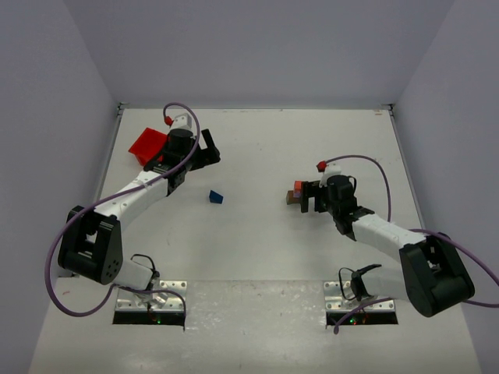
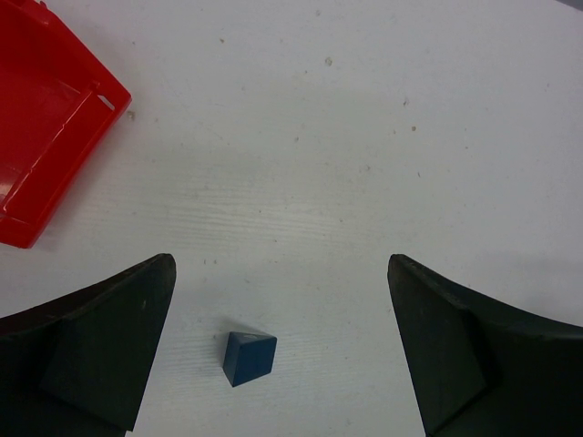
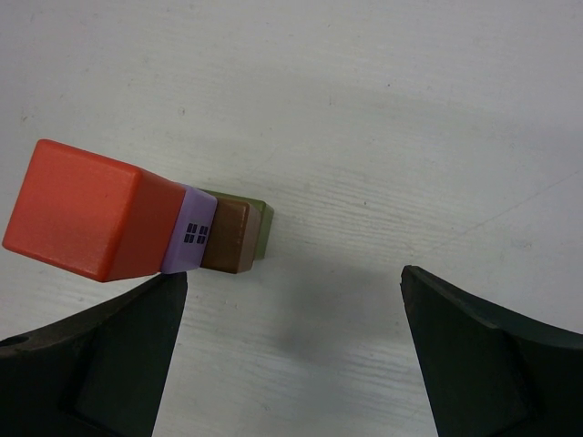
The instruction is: Build the wood block tower
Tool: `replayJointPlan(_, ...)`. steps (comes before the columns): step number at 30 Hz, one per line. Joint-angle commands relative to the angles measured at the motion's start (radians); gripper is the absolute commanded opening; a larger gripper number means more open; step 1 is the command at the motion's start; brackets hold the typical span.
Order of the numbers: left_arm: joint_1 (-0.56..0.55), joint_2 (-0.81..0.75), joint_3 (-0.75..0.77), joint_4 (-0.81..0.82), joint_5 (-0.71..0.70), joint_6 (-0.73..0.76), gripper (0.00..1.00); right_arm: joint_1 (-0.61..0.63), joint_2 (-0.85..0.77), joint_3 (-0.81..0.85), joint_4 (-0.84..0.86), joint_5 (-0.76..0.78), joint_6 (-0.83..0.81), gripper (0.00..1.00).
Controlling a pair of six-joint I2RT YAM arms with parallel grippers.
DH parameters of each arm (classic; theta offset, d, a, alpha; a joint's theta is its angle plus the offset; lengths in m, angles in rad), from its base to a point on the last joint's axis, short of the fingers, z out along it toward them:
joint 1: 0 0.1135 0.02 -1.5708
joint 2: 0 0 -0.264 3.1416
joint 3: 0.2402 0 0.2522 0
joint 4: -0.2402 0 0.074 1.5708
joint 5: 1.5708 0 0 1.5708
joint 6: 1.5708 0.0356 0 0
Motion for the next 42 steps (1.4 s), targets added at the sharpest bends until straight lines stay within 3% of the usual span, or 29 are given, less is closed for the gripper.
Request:
replayJointPlan(1, -0.009, -0.042, -0.004, 0.053, 0.003, 0.011, 1.00, 0.004, -0.001, 0.044, 0.009, 0.011, -0.010, 0.99)
replayJointPlan(12, -0.009, -0.042, -0.004, 0.052, 0.004, 0.010, 1.00, 0.004, -0.085, 0.033, -0.107, -0.023, 0.009, 0.99)
replayJointPlan(23, -0.009, -0.007, 0.042, -0.068, -0.051, -0.077, 1.00, 0.005, -0.423, 0.066, -0.377, -0.101, 0.054, 0.99)
replayJointPlan(27, -0.009, 0.012, 0.022, -0.149, 0.035, -0.119, 1.00, 0.005, -0.479, 0.123, -0.405, -0.030, 0.117, 0.99)
replayJointPlan(33, -0.009, 0.005, -0.068, -0.131, 0.138, -0.141, 0.98, 0.005, -0.469, 0.153, -0.385, 0.079, 0.162, 0.99)
replayJointPlan(41, -0.009, 0.027, -0.118, -0.143, 0.138, -0.171, 0.73, 0.005, -0.429, 0.146, -0.385, 0.074, 0.161, 0.99)
replayJointPlan(42, -0.009, 0.038, -0.119, -0.139, 0.140, -0.171, 0.67, 0.005, -0.427, 0.144, -0.387, 0.080, 0.161, 0.99)
